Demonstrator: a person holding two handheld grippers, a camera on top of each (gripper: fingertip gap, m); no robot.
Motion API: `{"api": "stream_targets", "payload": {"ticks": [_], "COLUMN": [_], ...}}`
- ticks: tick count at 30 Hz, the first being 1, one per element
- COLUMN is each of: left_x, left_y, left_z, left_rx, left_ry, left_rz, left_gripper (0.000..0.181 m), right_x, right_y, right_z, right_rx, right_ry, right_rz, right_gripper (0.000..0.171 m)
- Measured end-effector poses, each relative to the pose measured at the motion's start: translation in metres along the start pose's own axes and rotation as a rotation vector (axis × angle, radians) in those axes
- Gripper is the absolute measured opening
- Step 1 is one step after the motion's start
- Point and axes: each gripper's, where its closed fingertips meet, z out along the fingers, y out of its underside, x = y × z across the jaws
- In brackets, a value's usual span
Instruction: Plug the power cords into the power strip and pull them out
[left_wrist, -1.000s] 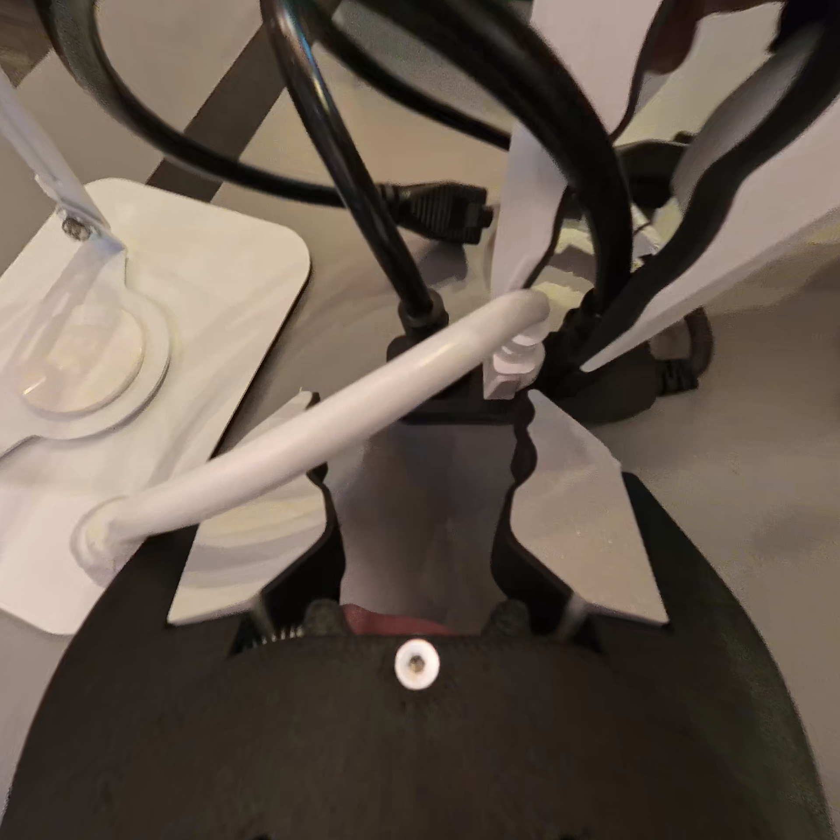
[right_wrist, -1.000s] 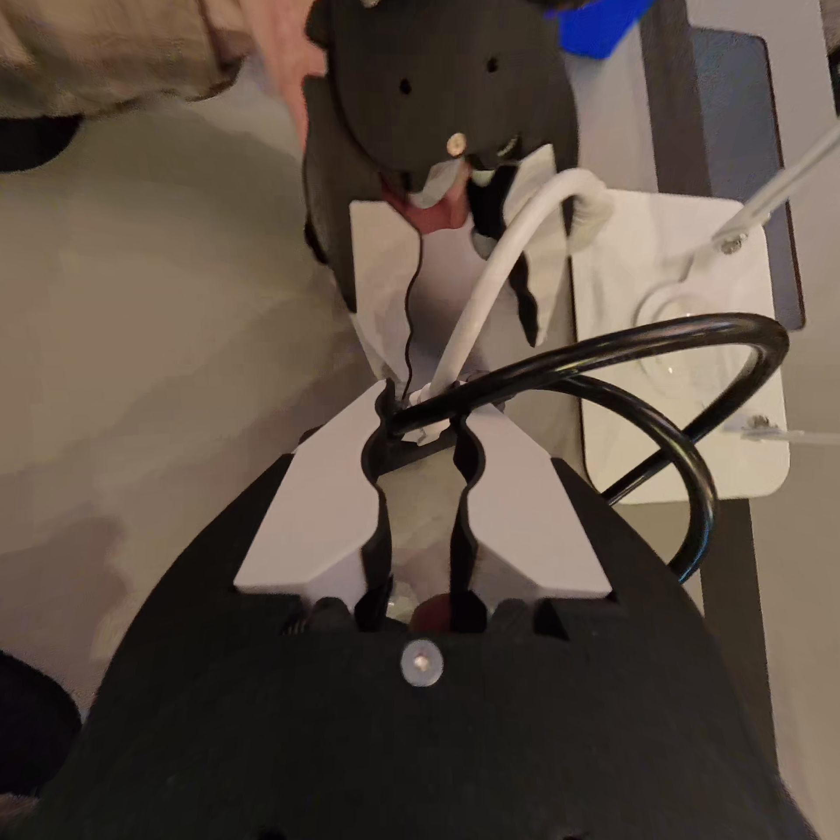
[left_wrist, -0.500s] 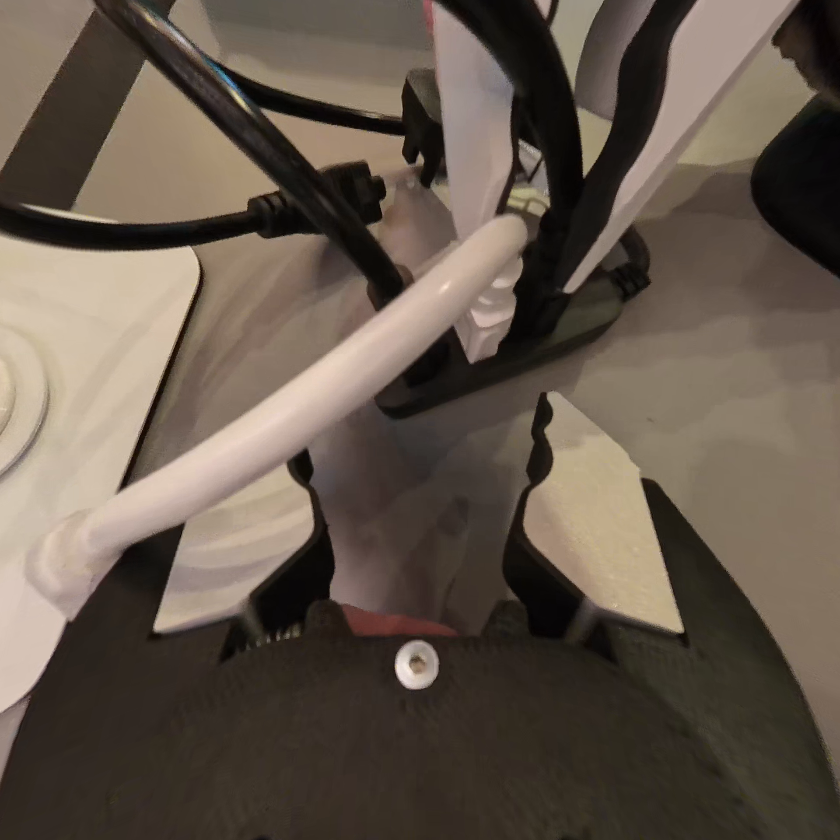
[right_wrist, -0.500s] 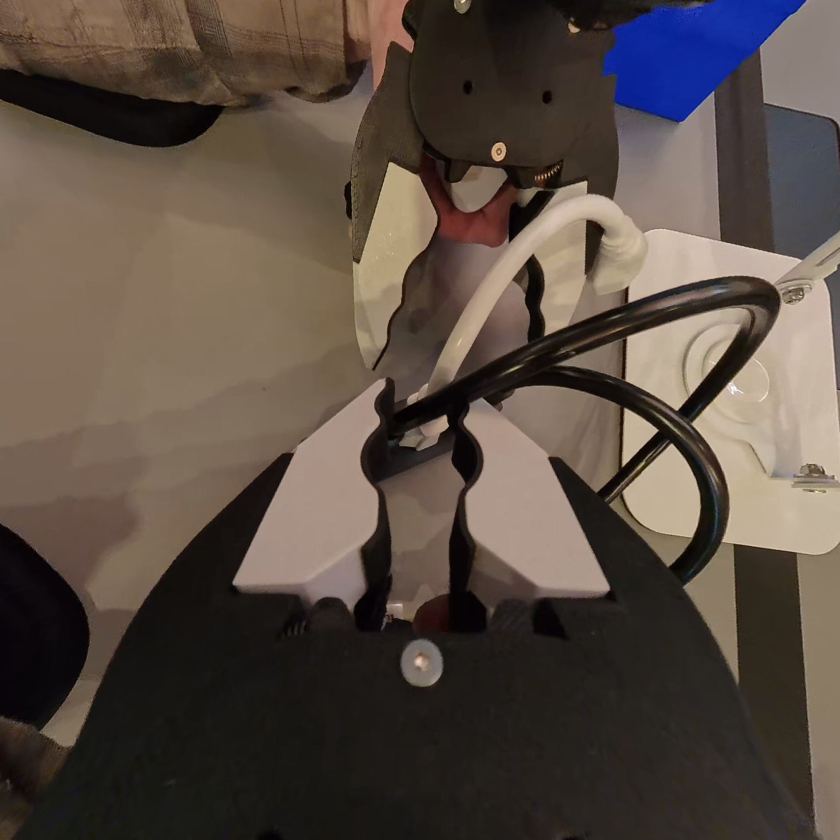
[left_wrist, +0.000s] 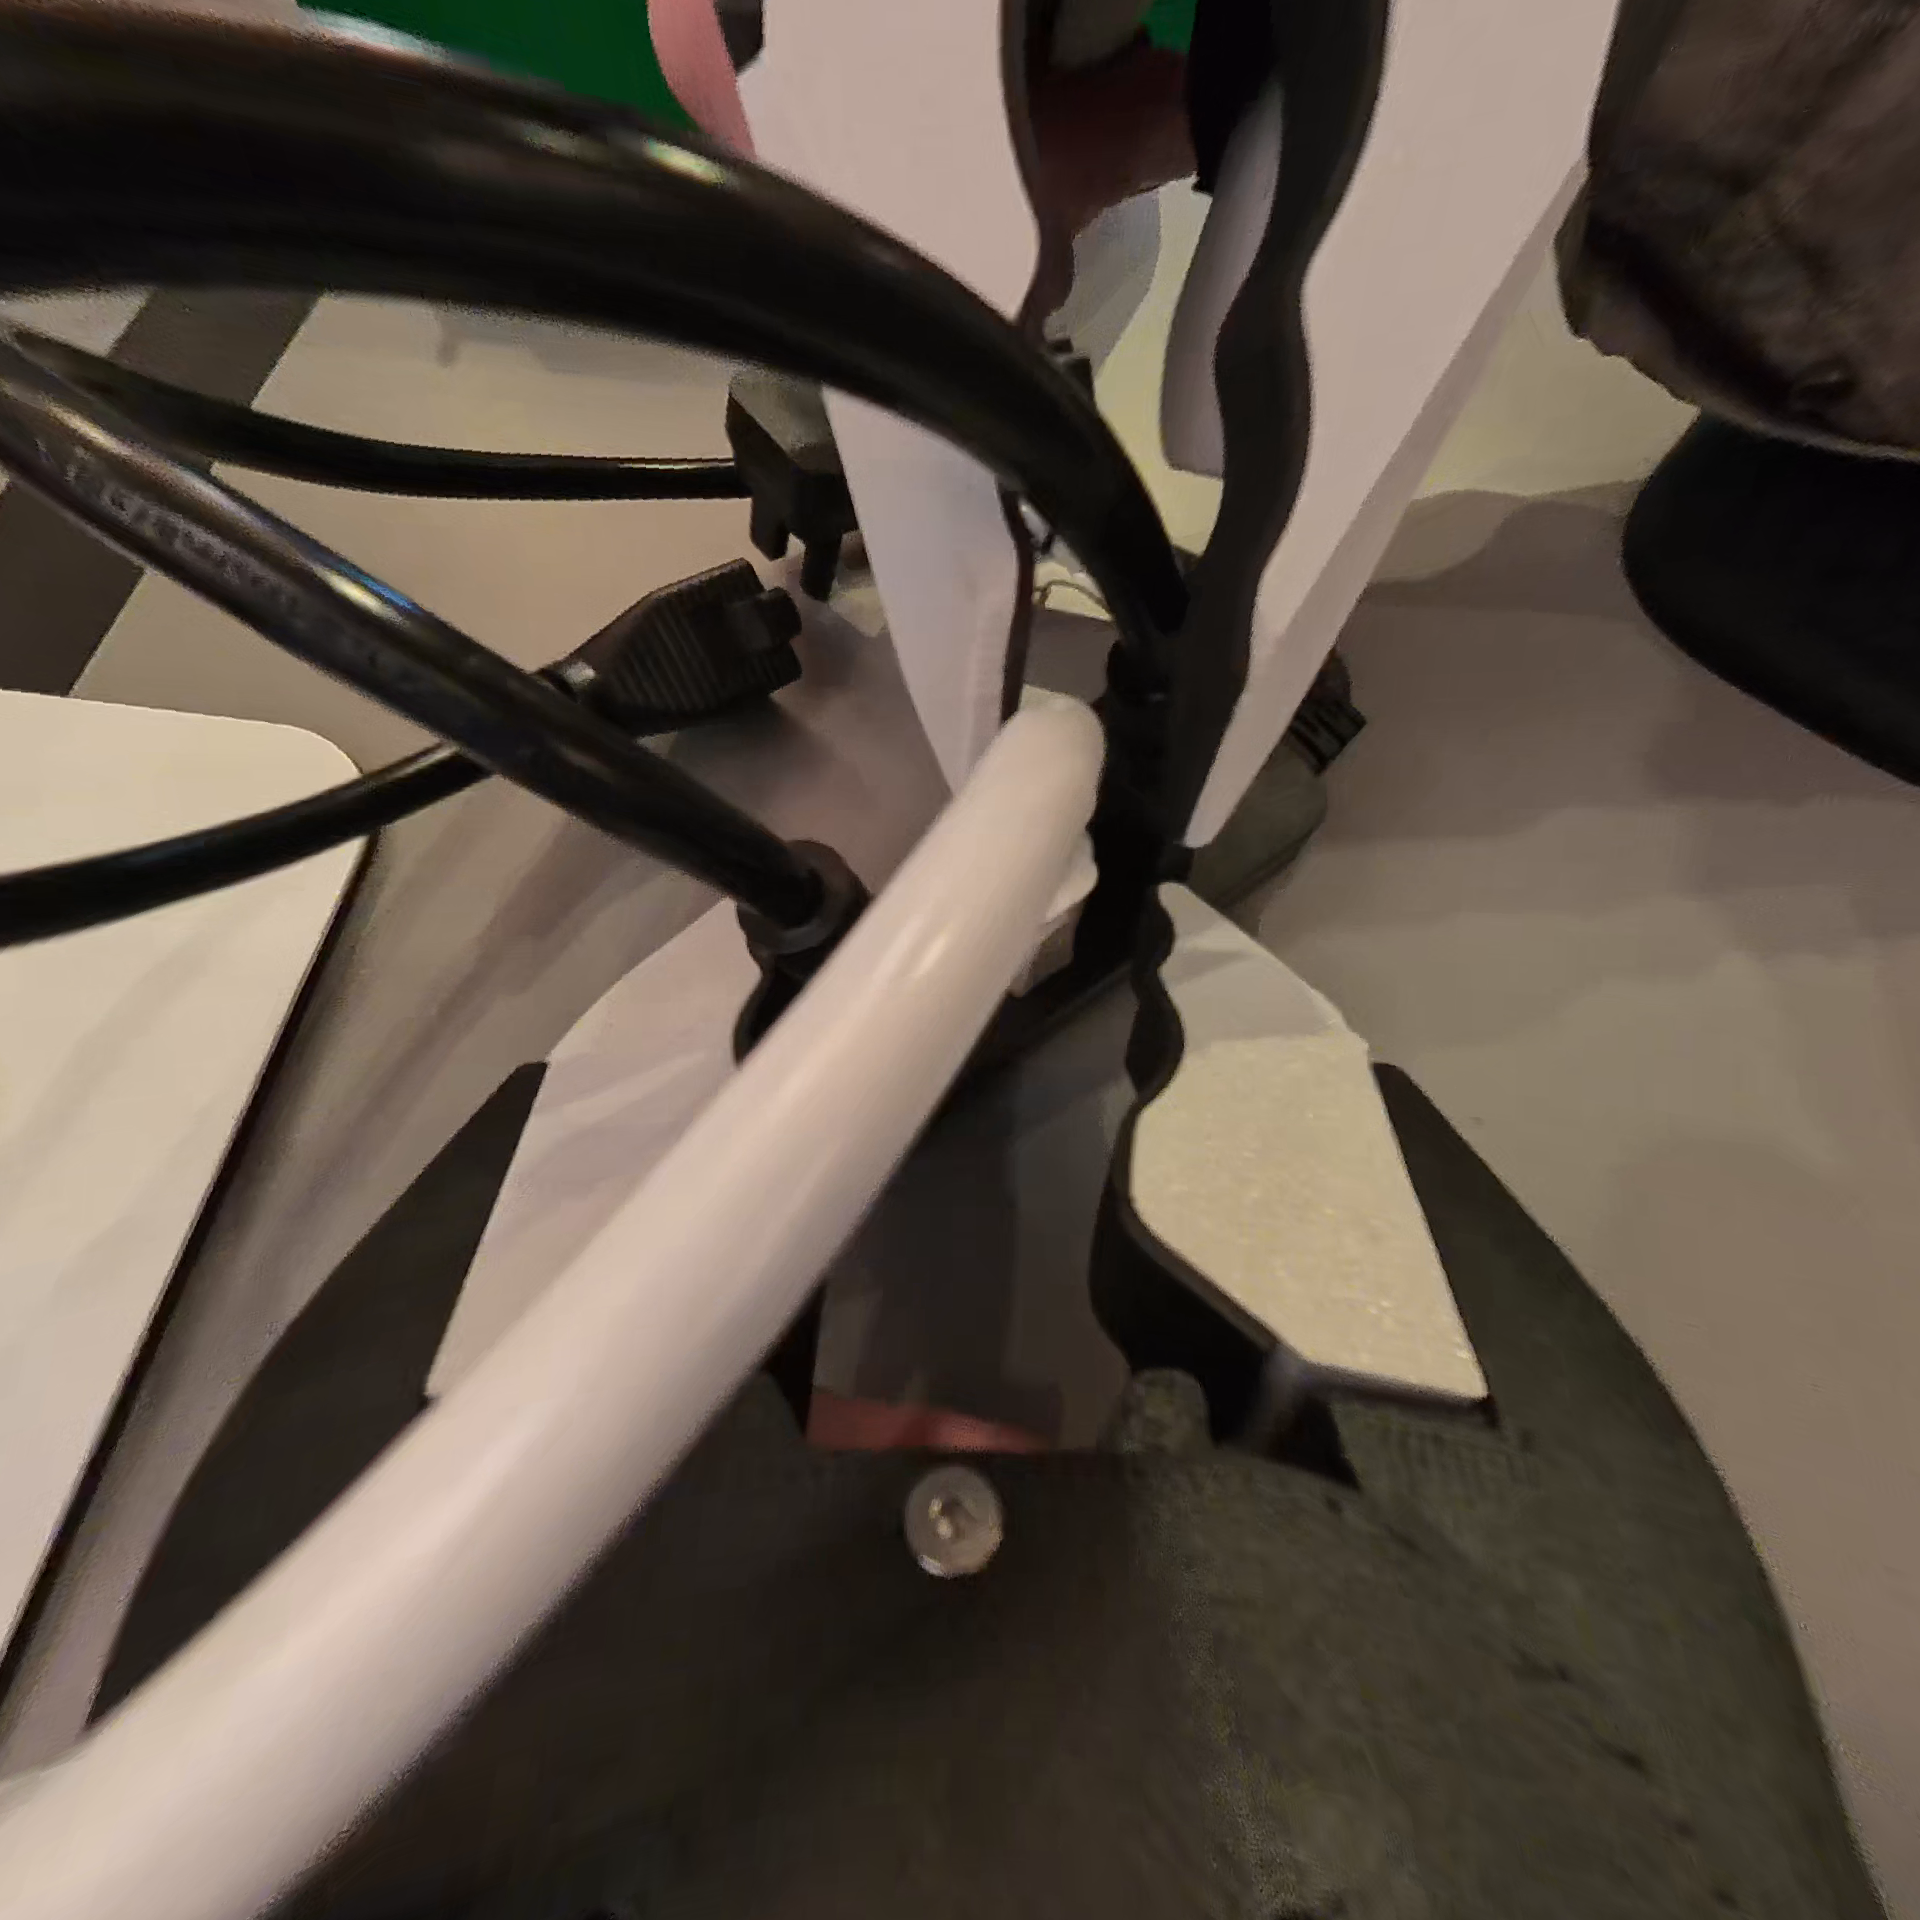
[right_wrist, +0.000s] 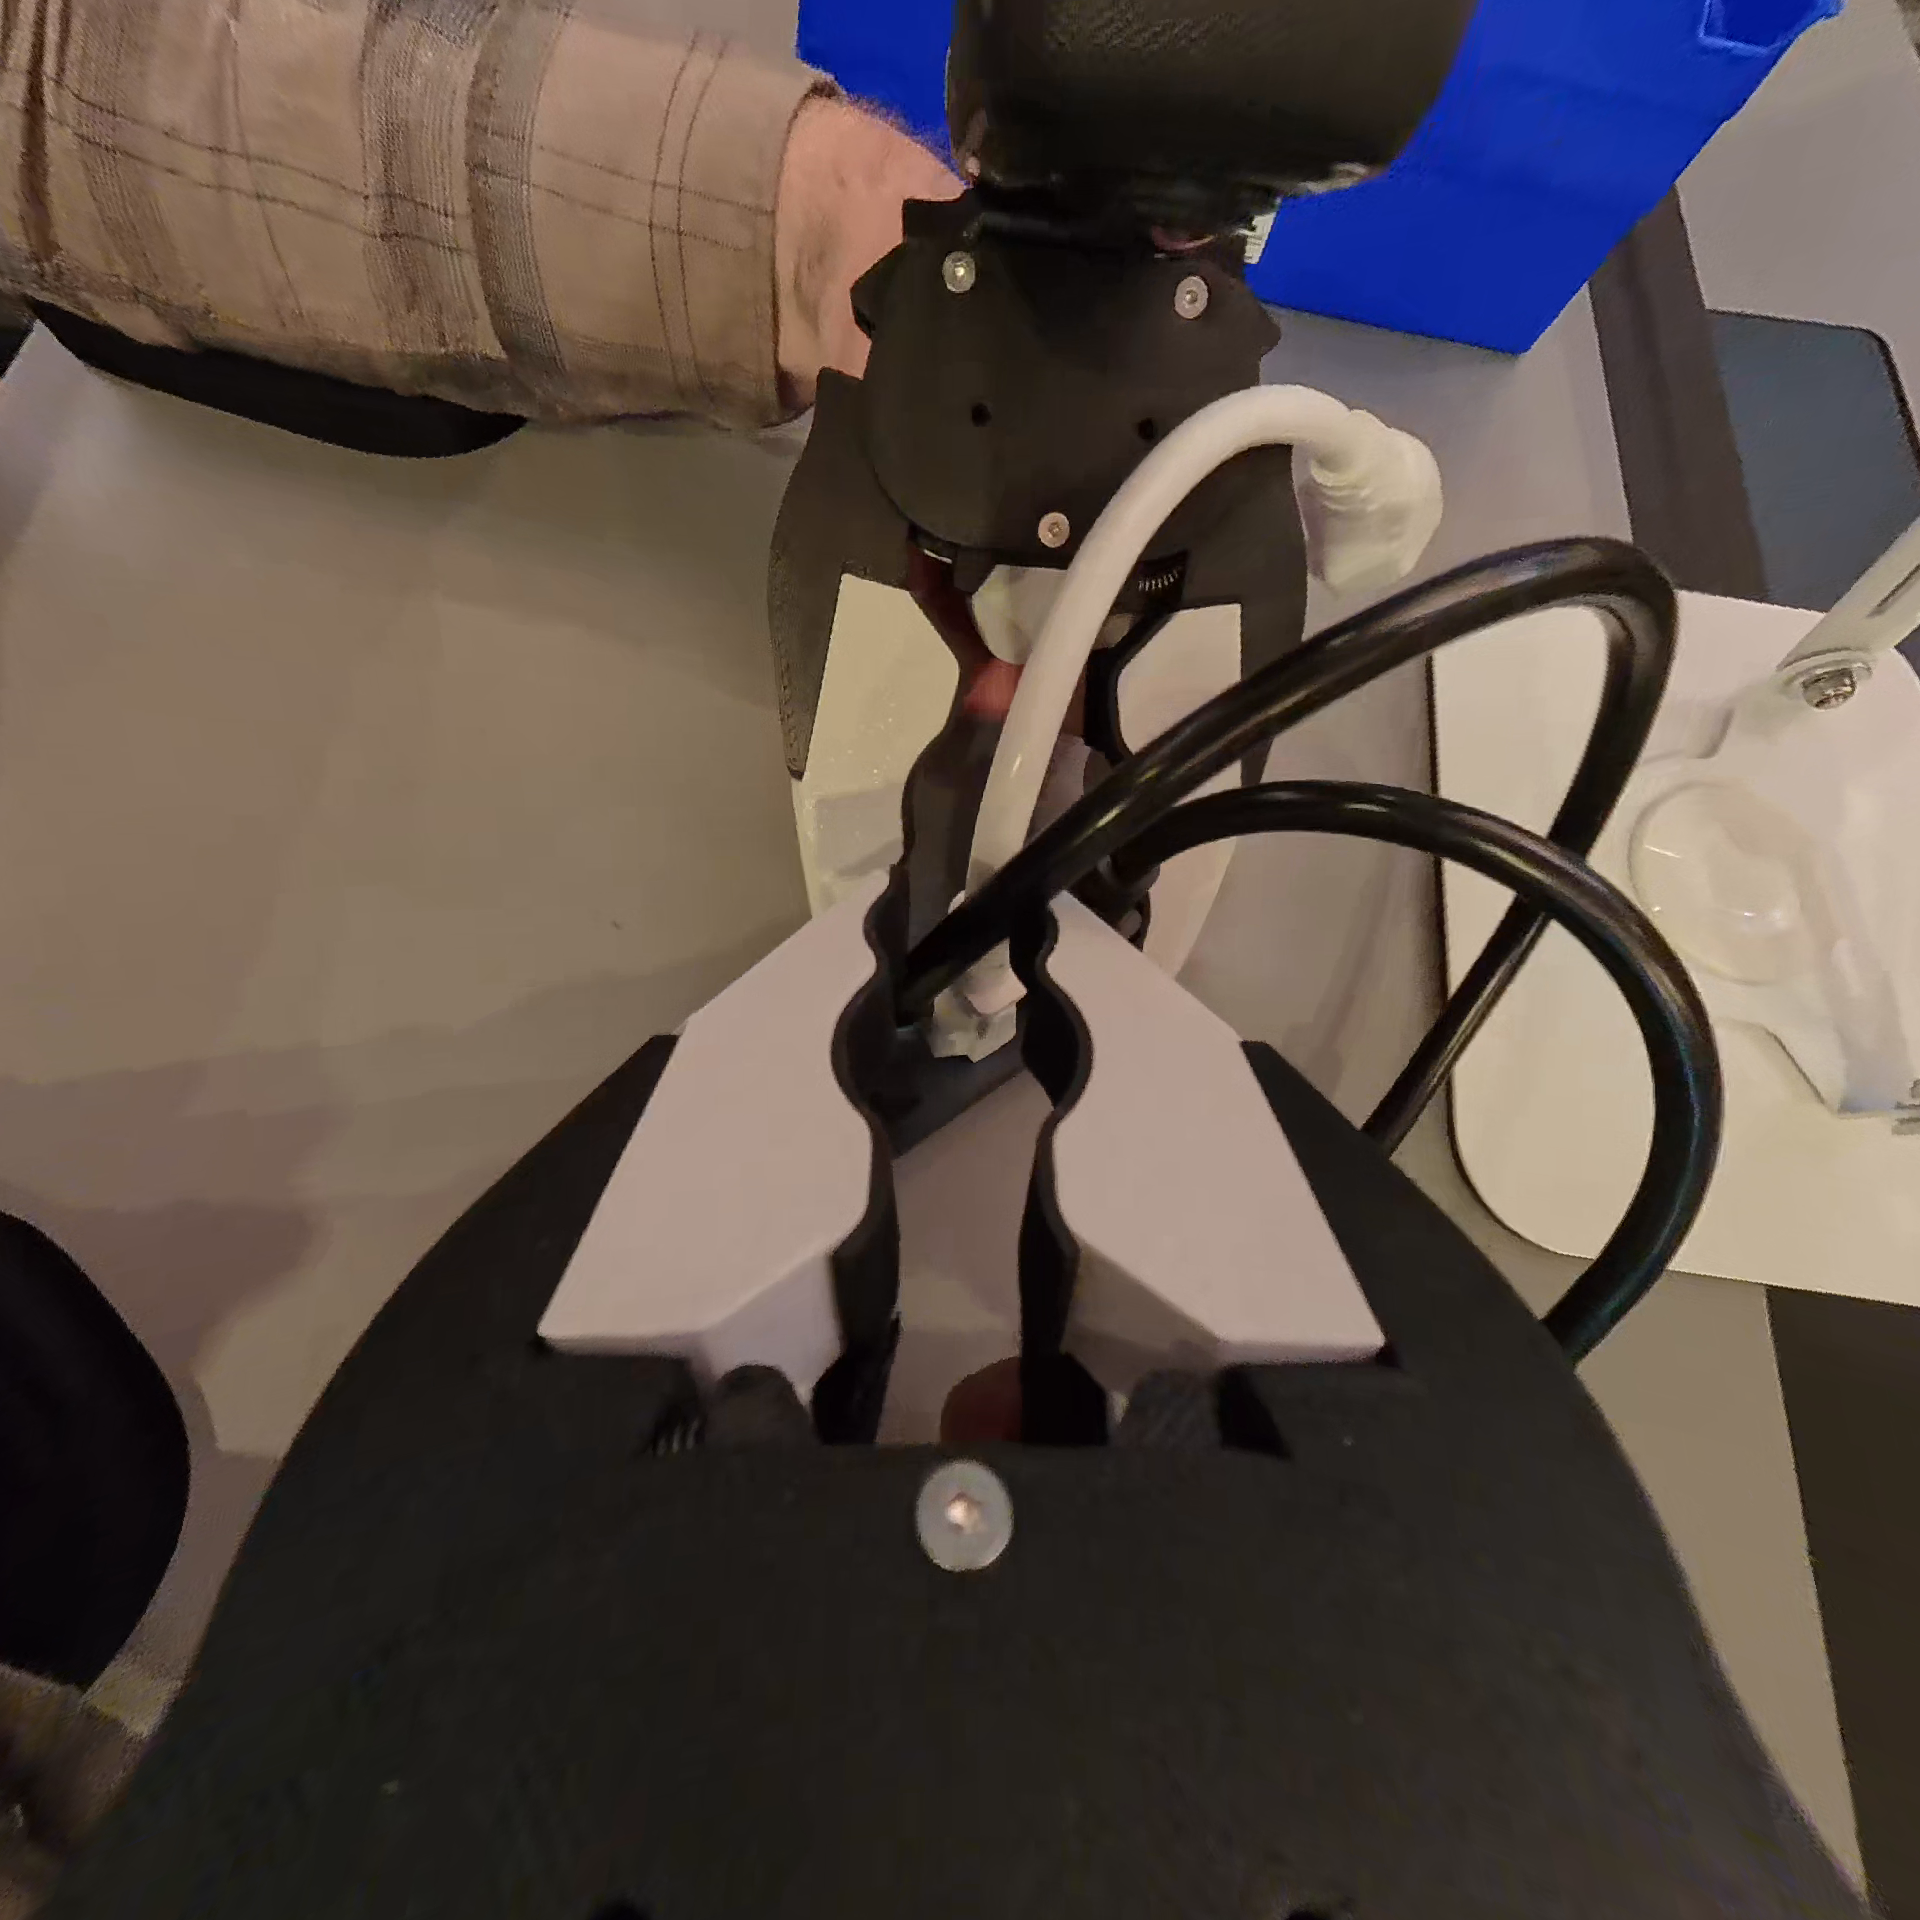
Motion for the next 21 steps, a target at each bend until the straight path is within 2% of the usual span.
{"api": "stream_targets", "payload": {"ticks": [1,8,11,15,18,21], "left_x": [-0.004,-0.014,-0.024,-0.032,-0.034,-0.033], "left_y": [0.001,-0.002,-0.003,-0.006,-0.008,-0.010], "left_z": [0.000,0.008,0.009,0.012,0.015,0.019], "left_rx": [-0.010,-0.051,-0.069,-0.088,-0.104,-0.114], "left_ry": [-0.029,-0.124,-0.192,-0.259,-0.290,-0.314], "left_rz": [0.011,-0.003,-0.043,-0.114,-0.161,-0.185], "left_gripper": [0.053,0.052,0.052,0.052,0.051,0.050], "right_x": [0.000,0.011,0.006,0.009,0.014,0.019], "right_y": [0.001,0.031,0.040,0.058,0.068,0.079], "right_z": [-0.001,-0.028,-0.038,-0.034,-0.021,-0.014], "right_rx": [-0.005,-0.289,-0.365,-0.496,-0.520,-0.543], "right_ry": [-0.003,0.143,0.151,0.179,0.161,0.157], "right_rz": [0.013,0.109,0.164,0.200,0.238,0.252], "right_gripper": [0.017,0.044,0.048,0.043,0.041,0.024]}}
